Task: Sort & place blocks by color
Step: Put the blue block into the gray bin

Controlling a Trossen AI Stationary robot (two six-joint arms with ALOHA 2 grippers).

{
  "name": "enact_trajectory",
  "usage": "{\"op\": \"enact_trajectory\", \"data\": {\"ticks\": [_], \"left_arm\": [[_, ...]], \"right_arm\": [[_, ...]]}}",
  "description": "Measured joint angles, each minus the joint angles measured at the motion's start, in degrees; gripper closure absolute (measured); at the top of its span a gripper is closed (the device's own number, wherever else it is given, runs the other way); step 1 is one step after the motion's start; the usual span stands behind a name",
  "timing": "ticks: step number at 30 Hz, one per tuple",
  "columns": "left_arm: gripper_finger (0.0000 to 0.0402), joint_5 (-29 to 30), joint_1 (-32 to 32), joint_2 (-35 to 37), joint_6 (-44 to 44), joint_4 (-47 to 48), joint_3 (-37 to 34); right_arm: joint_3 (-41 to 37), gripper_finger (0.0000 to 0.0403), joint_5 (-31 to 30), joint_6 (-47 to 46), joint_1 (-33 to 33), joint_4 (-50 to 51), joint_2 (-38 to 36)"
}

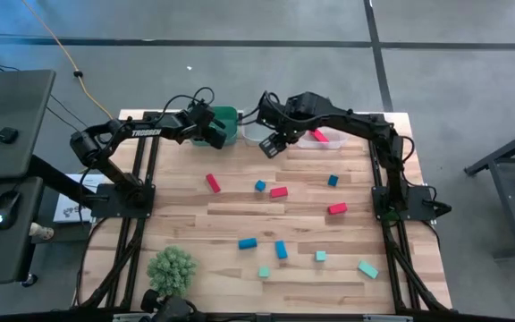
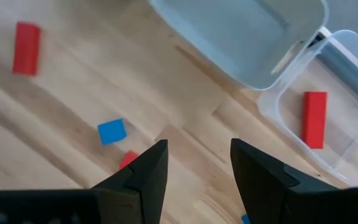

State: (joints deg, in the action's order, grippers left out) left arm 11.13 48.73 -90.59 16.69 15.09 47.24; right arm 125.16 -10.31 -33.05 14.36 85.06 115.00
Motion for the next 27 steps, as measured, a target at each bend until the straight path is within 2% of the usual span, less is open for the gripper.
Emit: {"op": "enact_trajectory", "data": {"ticks": [7, 14, 22, 27], "left_arm": [[0.0269, -0.06, 0.0, 0.52, -0.41, 0.11, 0.0], [0.0268, -0.22, 0.0, 4.39, -0.41, 0.09, 0.0], [0.0266, -3.73, -0.07, 11.6, -0.43, 0.07, 0.0], [0.0268, -5.93, -0.07, 16.79, -0.43, 0.07, 0.0]], "right_arm": [[0.0, 0.0237, 0.05, 0.05, -2.9, 0.02, 0.0], [0.0, 0.0237, 2.14, -0.07, -5.98, 0.04, 0.0], [0.0, 0.0237, 3.54, -7.47, -9.55, 4.07, 0.0], [0.0, 0.0237, 10.03, -9.95, -10.8, 4.98, 0.0]]}}
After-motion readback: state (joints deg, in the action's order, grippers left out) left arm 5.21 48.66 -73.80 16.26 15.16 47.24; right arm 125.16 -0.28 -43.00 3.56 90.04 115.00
